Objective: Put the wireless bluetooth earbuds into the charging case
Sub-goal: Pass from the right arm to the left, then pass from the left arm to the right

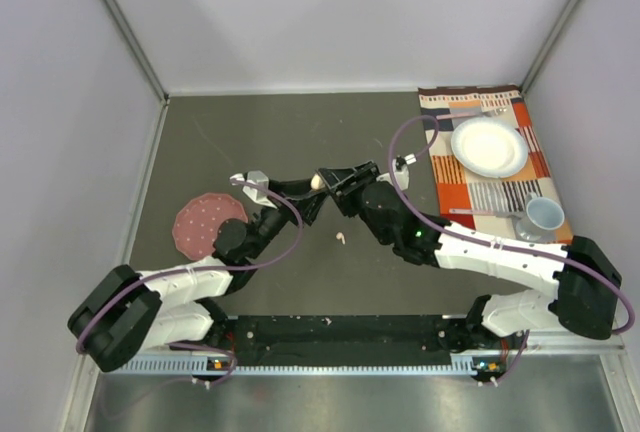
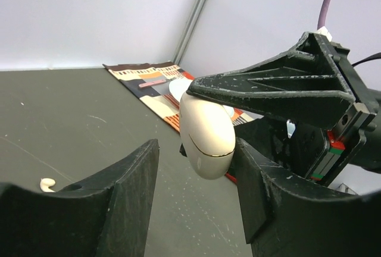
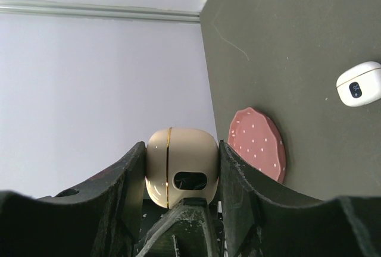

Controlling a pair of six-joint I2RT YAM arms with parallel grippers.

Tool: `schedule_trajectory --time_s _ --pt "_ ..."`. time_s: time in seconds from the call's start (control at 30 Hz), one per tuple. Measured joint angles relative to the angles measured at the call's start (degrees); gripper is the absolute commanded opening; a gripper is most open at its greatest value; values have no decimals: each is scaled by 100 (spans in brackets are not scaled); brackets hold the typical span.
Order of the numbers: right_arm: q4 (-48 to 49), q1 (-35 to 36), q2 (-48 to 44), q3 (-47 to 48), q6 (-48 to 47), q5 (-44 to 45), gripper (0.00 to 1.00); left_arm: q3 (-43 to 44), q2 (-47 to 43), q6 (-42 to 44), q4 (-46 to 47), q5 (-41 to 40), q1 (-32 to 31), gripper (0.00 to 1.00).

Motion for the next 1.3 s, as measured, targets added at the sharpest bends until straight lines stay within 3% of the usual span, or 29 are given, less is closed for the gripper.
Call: schedule_trajectory --time_s 0.23,0.33,0.4,0.67,0.77,0.97,1.07,1.3 --pt "9 9 9 0 2 0 0 -22 7 7 133 -173 -76 55" --pt "17 9 9 0 2 -2 0 -22 9 9 153 -197 -90 49" --pt "33 9 9 0 2 -2 0 -22 46 24 205 -212 -103 38" --pt "44 9 11 0 -2 11 1 -52 142 48 424 -286 -142 27" --pt "59 7 11 0 -50 0 27 -63 144 94 446 -289 -146 20" --pt "208 9 -28 -31 -662 -190 67 -146 -39 396 343 -144 -146 13" --pt "188 11 -157 -31 -1029 -356 76 -146 -339 625 -9 4 -146 12" --pt "-66 2 -553 -24 -1543 -739 74 -133 -1027 1156 -881 369 -140 9"
